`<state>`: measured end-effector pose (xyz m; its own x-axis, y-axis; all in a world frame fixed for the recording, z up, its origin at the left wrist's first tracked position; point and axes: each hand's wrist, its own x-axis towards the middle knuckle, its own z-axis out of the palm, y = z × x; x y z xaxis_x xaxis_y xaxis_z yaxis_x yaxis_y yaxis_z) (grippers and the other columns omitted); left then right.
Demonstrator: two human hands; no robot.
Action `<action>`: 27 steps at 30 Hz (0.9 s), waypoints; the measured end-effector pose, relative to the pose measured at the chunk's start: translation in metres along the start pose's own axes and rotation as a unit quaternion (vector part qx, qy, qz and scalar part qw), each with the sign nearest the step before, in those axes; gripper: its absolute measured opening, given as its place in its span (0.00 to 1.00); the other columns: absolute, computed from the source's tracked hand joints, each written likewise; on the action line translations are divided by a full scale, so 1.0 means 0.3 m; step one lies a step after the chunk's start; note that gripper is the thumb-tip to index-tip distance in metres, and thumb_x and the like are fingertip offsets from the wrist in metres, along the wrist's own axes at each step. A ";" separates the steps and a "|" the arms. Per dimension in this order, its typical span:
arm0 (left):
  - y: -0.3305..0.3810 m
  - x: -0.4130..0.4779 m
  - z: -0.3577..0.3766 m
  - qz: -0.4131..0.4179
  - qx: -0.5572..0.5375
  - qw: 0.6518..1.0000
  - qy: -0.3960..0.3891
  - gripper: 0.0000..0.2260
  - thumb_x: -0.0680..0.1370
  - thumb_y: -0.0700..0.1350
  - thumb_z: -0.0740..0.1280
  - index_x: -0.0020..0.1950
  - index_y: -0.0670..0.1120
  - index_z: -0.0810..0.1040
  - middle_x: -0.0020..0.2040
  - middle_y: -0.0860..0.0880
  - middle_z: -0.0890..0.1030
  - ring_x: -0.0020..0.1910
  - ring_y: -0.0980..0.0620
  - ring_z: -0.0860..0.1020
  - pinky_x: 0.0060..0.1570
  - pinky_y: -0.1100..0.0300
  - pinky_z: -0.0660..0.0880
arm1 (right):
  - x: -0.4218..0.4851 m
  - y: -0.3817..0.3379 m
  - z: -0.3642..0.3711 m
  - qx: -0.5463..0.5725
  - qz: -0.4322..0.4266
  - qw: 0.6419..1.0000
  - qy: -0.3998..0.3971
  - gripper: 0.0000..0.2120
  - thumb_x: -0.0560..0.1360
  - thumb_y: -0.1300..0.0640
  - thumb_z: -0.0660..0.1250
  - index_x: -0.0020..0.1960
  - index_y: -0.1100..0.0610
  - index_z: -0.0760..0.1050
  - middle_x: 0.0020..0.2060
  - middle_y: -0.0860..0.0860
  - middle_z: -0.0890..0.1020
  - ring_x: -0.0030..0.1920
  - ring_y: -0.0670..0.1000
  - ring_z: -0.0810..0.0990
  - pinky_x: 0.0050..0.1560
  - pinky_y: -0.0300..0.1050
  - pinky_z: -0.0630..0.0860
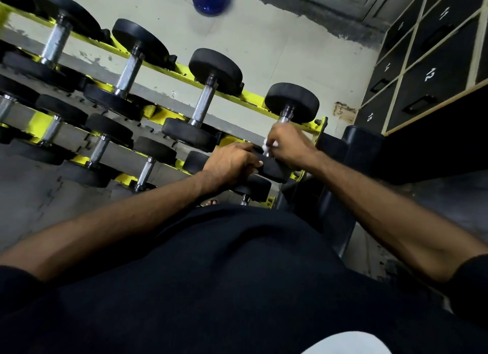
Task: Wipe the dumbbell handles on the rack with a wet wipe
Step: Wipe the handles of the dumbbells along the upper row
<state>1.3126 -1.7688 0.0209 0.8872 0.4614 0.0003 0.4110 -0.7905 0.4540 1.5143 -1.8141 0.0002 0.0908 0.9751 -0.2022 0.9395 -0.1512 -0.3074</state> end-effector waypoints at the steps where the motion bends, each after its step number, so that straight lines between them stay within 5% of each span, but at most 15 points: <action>1: -0.001 0.001 0.001 -0.003 -0.001 1.000 -0.003 0.08 0.78 0.50 0.71 0.53 0.50 0.85 0.50 0.48 0.79 0.49 0.45 0.79 0.37 0.58 0.67 | -0.001 0.022 0.008 0.047 0.039 0.996 0.057 0.02 0.71 0.58 0.74 0.43 0.56 0.84 0.43 0.52 0.79 0.44 0.52 0.78 0.42 0.43 0.73; 4: -0.004 0.001 0.003 -0.006 -0.003 1.000 -0.005 0.08 0.77 0.51 0.71 0.52 0.50 0.85 0.47 0.49 0.78 0.47 0.45 0.79 0.36 0.57 0.70 | -0.006 0.052 0.059 0.190 0.219 0.942 0.167 0.05 0.68 0.60 0.75 0.38 0.53 0.80 0.39 0.48 0.79 0.40 0.49 0.78 0.41 0.43 0.76; 9: -0.003 -0.001 -0.003 0.005 -0.003 1.000 -0.003 0.08 0.78 0.51 0.70 0.52 0.49 0.85 0.47 0.49 0.78 0.45 0.46 0.79 0.35 0.55 0.73 | -0.019 0.027 0.131 0.376 0.412 0.816 0.153 0.07 0.66 0.63 0.74 0.37 0.54 0.77 0.37 0.47 0.83 0.36 0.47 0.82 0.37 0.42 0.80; 12: 0.001 -0.003 -0.003 0.013 -0.004 1.000 0.004 0.07 0.78 0.50 0.71 0.51 0.49 0.85 0.46 0.49 0.78 0.44 0.47 0.78 0.34 0.58 0.70 | 0.023 0.042 0.082 0.534 0.445 0.692 0.194 0.10 0.72 0.69 0.71 0.48 0.57 0.81 0.39 0.49 0.82 0.42 0.50 0.83 0.43 0.46 0.83; 14: 0.002 -0.004 -0.003 0.012 -0.007 1.000 0.005 0.07 0.78 0.50 0.70 0.51 0.48 0.85 0.47 0.49 0.78 0.44 0.48 0.78 0.35 0.58 0.70 | 0.058 0.055 0.051 0.639 0.438 0.598 0.207 0.09 0.77 0.70 0.66 0.51 0.58 0.80 0.36 0.49 0.80 0.35 0.47 0.79 0.49 0.47 0.82; 16: 0.002 -0.003 -0.004 0.007 -0.011 1.000 0.001 0.08 0.79 0.50 0.69 0.51 0.48 0.85 0.47 0.49 0.78 0.44 0.48 0.78 0.35 0.57 0.71 | 0.077 0.069 0.049 0.697 0.432 0.541 0.189 0.11 0.80 0.68 0.62 0.50 0.55 0.78 0.35 0.49 0.80 0.33 0.46 0.77 0.58 0.52 0.79; 18: 0.002 -0.002 -0.004 0.004 -0.014 1.000 -0.006 0.08 0.79 0.51 0.69 0.52 0.48 0.85 0.47 0.49 0.77 0.44 0.48 0.78 0.36 0.58 0.71 | 0.059 0.075 0.058 0.708 0.436 0.539 0.135 0.13 0.80 0.69 0.60 0.54 0.56 0.79 0.38 0.51 0.80 0.37 0.48 0.78 0.60 0.53 0.78; 20: -0.001 0.000 -0.004 0.000 -0.015 1.000 -0.009 0.08 0.79 0.51 0.70 0.52 0.49 0.85 0.47 0.49 0.77 0.45 0.47 0.78 0.36 0.58 0.69 | 0.011 0.082 0.060 0.684 0.448 0.574 0.043 0.14 0.79 0.69 0.61 0.59 0.58 0.78 0.39 0.52 0.79 0.38 0.49 0.77 0.57 0.49 0.78; 23: 0.000 0.004 -0.006 0.000 -0.009 1.000 -0.011 0.07 0.78 0.50 0.71 0.51 0.49 0.86 0.46 0.49 0.78 0.44 0.47 0.78 0.35 0.59 0.67 | -0.036 0.089 0.040 0.644 0.456 0.611 -0.063 0.09 0.78 0.70 0.63 0.50 0.58 0.78 0.42 0.53 0.81 0.41 0.49 0.79 0.44 0.46 0.80; 25: 0.002 0.007 -0.006 0.001 -0.008 1.000 -0.010 0.06 0.77 0.49 0.72 0.51 0.49 0.86 0.46 0.50 0.78 0.43 0.47 0.78 0.35 0.60 0.66 | -0.011 0.103 0.034 0.673 0.453 0.584 -0.027 0.10 0.79 0.71 0.61 0.48 0.59 0.76 0.43 0.53 0.80 0.43 0.50 0.80 0.43 0.47 0.82; 27: 0.001 0.006 -0.006 0.000 -0.008 1.000 -0.011 0.06 0.77 0.48 0.72 0.51 0.49 0.85 0.46 0.50 0.78 0.43 0.47 0.79 0.34 0.59 0.68 | 0.039 0.103 0.032 0.731 0.440 0.518 0.051 0.12 0.80 0.73 0.56 0.48 0.59 0.74 0.44 0.54 0.79 0.45 0.51 0.79 0.58 0.50 0.79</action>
<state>1.3139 -1.7677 0.0227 0.8914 0.4527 -0.0206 0.4085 -0.7832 0.4687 1.5413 -1.8091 -0.0205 0.3581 0.4160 -0.8359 -0.7299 -0.4335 -0.5285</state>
